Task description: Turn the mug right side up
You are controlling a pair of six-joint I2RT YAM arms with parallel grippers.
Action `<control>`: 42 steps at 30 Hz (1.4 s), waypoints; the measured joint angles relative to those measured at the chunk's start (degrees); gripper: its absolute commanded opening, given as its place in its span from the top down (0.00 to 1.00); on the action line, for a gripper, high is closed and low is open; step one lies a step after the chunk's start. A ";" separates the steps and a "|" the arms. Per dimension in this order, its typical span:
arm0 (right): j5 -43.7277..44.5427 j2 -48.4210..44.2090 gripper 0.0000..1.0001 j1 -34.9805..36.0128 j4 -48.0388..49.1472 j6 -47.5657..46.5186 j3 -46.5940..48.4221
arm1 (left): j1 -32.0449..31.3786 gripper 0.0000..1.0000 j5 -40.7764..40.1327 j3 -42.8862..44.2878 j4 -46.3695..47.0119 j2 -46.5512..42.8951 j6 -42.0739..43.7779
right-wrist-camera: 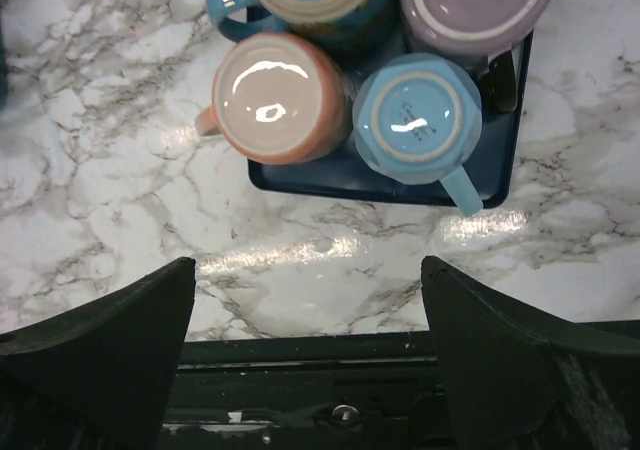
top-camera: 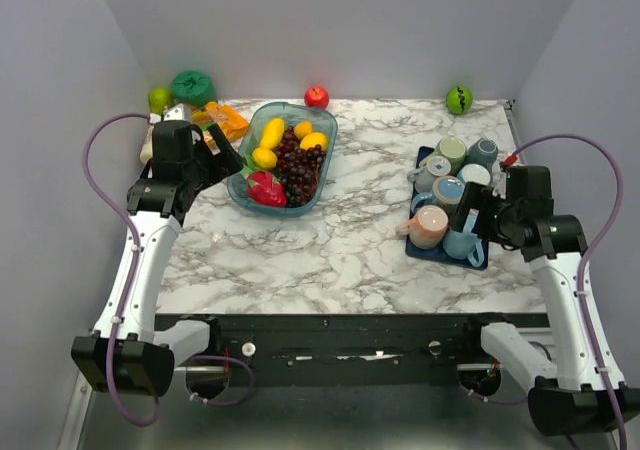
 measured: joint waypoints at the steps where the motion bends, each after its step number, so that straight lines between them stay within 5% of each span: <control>1: 0.15 -0.37 0.00 0.00 -0.26 0.04 -0.92 | 0.00 0.01 1.64 -0.90 0.37 0.35 -0.09; 15: 4.83 5.44 0.00 0.00 5.57 4.15 -13.44 | 0.11 0.01 20.63 -6.40 14.67 -0.63 -0.92; 42: 10.43 5.35 0.00 0.00 21.75 1.86 -17.59 | 0.11 0.01 23.54 -4.42 17.53 -0.55 2.14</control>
